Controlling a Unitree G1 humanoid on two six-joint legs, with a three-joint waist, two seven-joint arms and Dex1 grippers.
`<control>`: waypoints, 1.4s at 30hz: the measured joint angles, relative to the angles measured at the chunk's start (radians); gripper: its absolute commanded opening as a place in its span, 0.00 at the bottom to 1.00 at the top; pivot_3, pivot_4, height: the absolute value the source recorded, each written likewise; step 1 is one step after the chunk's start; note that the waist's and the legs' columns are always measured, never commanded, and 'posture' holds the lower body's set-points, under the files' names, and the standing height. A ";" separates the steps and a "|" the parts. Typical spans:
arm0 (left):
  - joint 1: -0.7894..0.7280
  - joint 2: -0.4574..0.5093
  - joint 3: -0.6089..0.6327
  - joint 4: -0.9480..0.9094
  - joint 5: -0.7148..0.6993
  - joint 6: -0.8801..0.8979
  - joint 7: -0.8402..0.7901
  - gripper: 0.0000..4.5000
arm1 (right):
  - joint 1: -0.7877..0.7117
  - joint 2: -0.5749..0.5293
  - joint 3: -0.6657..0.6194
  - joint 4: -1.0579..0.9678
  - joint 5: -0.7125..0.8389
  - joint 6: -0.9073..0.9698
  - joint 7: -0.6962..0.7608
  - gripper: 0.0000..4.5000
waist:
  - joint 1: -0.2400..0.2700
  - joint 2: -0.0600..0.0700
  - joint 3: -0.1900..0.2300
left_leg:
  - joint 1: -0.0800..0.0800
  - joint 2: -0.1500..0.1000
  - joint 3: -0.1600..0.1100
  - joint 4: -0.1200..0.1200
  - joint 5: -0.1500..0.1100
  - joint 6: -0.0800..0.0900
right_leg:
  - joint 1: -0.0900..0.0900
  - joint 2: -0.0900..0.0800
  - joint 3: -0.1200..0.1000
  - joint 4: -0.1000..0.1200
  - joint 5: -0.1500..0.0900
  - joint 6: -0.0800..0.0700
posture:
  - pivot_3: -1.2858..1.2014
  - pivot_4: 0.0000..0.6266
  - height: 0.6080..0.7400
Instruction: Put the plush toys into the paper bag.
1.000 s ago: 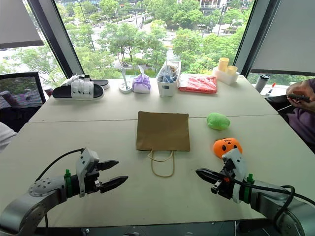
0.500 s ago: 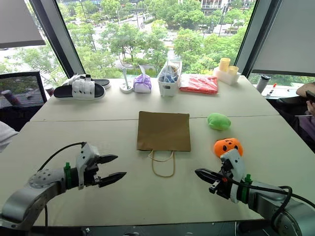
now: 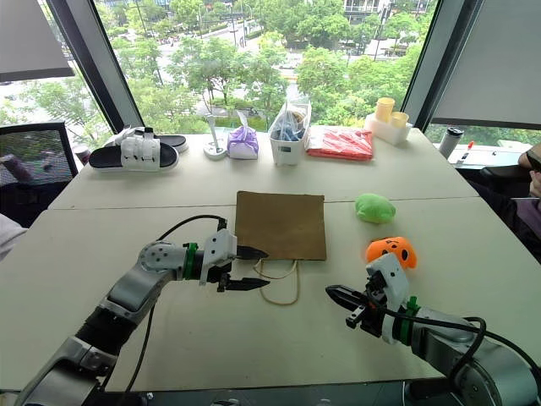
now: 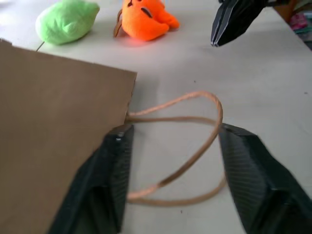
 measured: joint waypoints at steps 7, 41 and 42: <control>-0.048 -0.018 -0.025 0.084 0.056 -0.104 -0.045 0.01 | 0.034 0.057 0.038 -0.023 -0.025 -0.018 -0.042 0.00 | 0.000 0.000 0.000 | 0.000 0.000 -0.001 0.003 0.000 0.000 | 0.001 0.000 0.000 0.001 0.000 0.000 | 0.52 0.24 1.00; -0.184 -0.205 0.197 -0.265 -0.342 0.674 0.267 0.01 | -0.501 0.450 0.411 0.600 -0.554 -0.275 -0.235 0.00 | -0.052 -0.001 0.000 | 0.004 -0.001 -0.004 0.003 0.002 -0.004 | -0.002 0.003 0.002 0.013 0.001 0.002 | 0.52 0.24 1.00; -0.189 -0.201 0.208 -0.285 -0.368 0.684 0.254 0.01 | -0.508 0.450 0.409 0.605 -0.563 -0.271 -0.237 0.00 | -0.052 -0.001 0.000 | 0.004 -0.001 -0.004 0.003 0.004 -0.007 | -0.001 0.003 0.002 0.013 0.001 0.002 | 0.52 0.24 1.00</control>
